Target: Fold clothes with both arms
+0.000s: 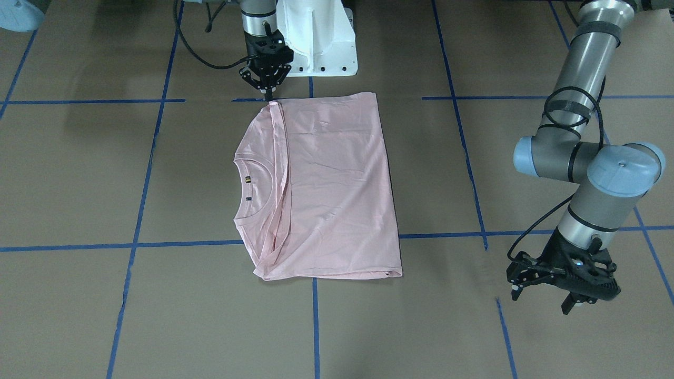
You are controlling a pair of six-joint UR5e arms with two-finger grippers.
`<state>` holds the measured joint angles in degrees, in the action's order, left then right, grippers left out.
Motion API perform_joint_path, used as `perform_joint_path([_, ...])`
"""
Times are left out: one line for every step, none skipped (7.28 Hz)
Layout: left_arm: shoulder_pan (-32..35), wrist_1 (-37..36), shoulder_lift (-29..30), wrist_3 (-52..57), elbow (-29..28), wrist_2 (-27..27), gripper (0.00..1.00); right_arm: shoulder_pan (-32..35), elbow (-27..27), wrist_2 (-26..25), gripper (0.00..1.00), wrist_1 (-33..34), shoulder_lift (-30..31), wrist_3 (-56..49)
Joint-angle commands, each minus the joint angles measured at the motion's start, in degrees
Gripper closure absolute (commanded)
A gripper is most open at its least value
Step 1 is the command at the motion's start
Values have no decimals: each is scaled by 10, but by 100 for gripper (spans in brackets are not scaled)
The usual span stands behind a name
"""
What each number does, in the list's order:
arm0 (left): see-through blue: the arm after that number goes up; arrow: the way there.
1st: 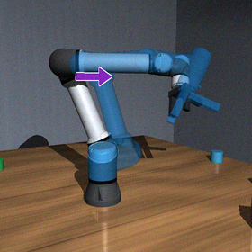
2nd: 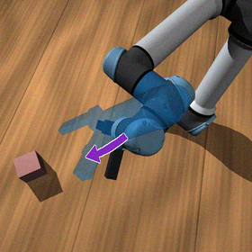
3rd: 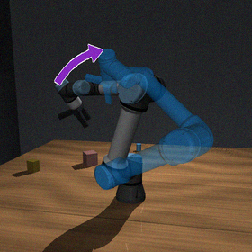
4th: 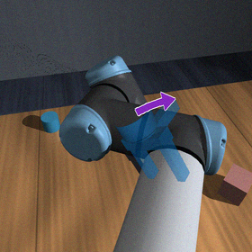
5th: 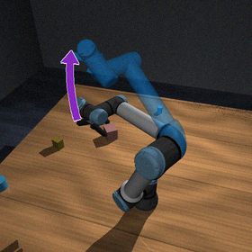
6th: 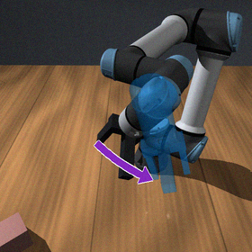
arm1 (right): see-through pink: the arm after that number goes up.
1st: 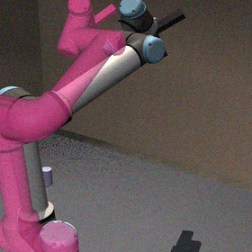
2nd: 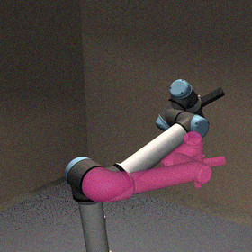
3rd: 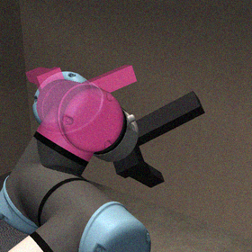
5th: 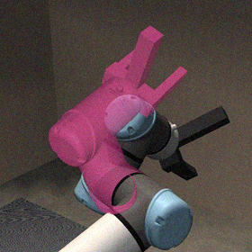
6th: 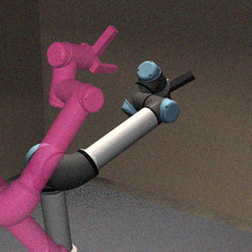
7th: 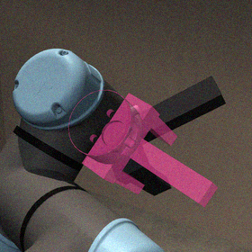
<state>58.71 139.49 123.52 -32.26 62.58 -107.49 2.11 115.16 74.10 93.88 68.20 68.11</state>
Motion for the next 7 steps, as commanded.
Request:
perform_joint_path([0,-1,0,0,1,0,0,-25,13,-20,100,-3,28,65])
perform_joint_path([0,-2,0,0,1,0,0,-37,10,-22,86,-3,30,89])
perform_joint_path([-1,-3,0,1,1,0,0,-45,9,-26,22,-4,32,134])
perform_joint_path([-1,-3,0,1,1,-1,0,-42,18,-27,0,-4,31,140])
perform_joint_path([-2,-4,0,1,4,-2,0,-38,34,-23,0,-4,26,133])
perform_joint_path([-2,-8,0,0,19,-3,0,-14,51,-15,0,-16,27,131])
perform_joint_path([-3,-16,-9,-19,42,-30,0,8,66,10,0,-68,40,131])
